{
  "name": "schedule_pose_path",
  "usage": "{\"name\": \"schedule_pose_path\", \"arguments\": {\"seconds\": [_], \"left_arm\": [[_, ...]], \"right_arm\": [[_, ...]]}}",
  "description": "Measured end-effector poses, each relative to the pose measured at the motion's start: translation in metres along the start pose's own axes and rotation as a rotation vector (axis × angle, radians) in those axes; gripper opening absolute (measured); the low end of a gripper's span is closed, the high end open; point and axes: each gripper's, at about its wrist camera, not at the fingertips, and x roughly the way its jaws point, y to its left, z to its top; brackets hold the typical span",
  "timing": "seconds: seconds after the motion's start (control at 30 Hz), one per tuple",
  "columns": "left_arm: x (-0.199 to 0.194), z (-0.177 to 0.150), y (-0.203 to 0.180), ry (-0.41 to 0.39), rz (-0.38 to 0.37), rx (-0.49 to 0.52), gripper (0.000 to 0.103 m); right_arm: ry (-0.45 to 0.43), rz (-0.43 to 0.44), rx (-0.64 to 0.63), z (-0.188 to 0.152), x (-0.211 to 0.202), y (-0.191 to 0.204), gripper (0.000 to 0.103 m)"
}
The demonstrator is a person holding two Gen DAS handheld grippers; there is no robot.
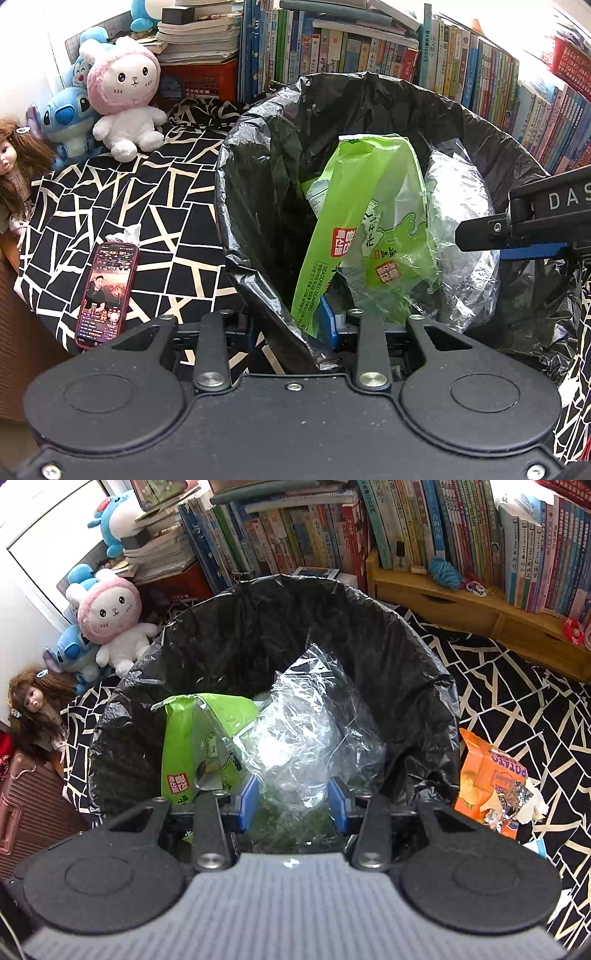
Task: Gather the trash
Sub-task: 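Carry the plastic wrap with the right tool into the bin and release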
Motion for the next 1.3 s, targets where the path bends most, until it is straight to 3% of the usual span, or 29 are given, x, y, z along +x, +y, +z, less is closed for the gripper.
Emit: {"name": "schedule_pose_path", "arguments": {"seconds": [0.1,0.23,0.57,1.3], "left_arm": [[0.0,0.0,0.001,0.001,-0.004,-0.004,0.031],[0.0,0.0,0.001,0.001,-0.005,-0.007,0.031],[0.0,-0.002,0.001,0.005,-0.009,-0.013,0.033],[0.002,-0.002,-0.003,0.008,0.0,-0.005,0.04]], "right_arm": [[-0.001,0.007,0.008,-0.002,-0.001,-0.002,0.05],[-0.006,0.01,0.015,-0.004,-0.003,-0.005,0.064],[-0.065,0.027,0.028,-0.009,-0.022,-0.012,0.073],[-0.339,0.074,0.109,-0.035,-0.081,-0.055,0.088]]}}
